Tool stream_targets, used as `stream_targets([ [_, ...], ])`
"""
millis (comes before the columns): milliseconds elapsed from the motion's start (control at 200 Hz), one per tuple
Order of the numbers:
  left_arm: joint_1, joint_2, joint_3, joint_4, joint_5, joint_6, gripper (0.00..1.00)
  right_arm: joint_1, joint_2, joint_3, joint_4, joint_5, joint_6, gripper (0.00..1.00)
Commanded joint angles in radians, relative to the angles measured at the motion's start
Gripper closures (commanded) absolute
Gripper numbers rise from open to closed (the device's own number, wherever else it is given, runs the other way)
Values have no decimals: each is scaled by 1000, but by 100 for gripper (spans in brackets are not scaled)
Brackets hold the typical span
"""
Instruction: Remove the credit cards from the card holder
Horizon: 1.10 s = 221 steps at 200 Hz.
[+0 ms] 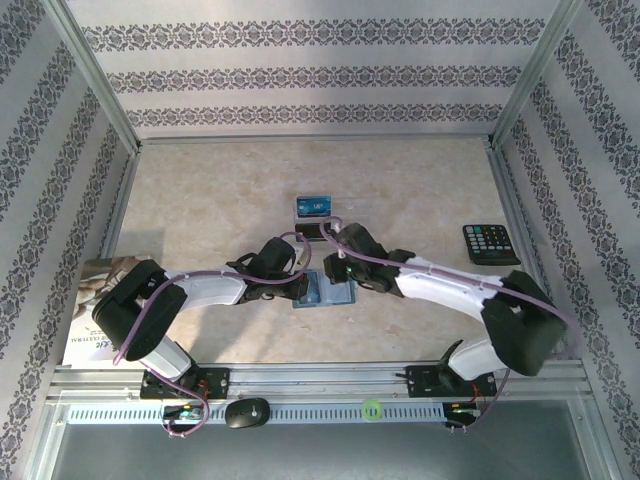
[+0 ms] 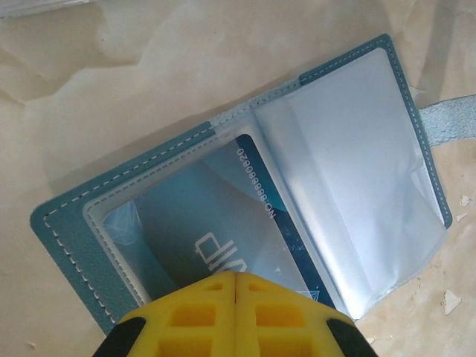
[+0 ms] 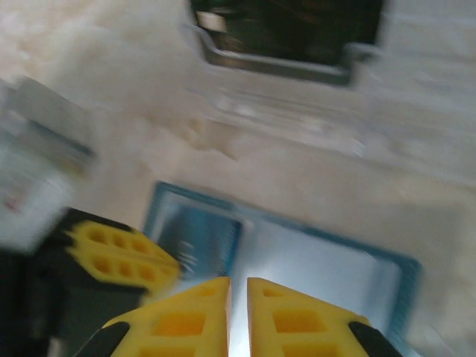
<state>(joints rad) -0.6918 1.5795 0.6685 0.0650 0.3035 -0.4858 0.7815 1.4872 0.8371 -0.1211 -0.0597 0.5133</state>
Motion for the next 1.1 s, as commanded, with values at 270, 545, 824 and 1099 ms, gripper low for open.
stream_targets([
  [270, 11, 17, 18, -36, 18, 19, 100, 18, 169, 28, -101, -111, -63, 92],
  [545, 30, 23, 19, -32, 27, 21, 100, 13, 110, -66, -134, -46, -29, 93],
  [824, 38, 30, 19, -25, 35, 20, 100, 4, 26, -148, -111, -6, 14, 89],
  [1099, 37, -55, 2, 4, 38, -3, 100, 10, -116, -119, -69, -50, 30, 73],
])
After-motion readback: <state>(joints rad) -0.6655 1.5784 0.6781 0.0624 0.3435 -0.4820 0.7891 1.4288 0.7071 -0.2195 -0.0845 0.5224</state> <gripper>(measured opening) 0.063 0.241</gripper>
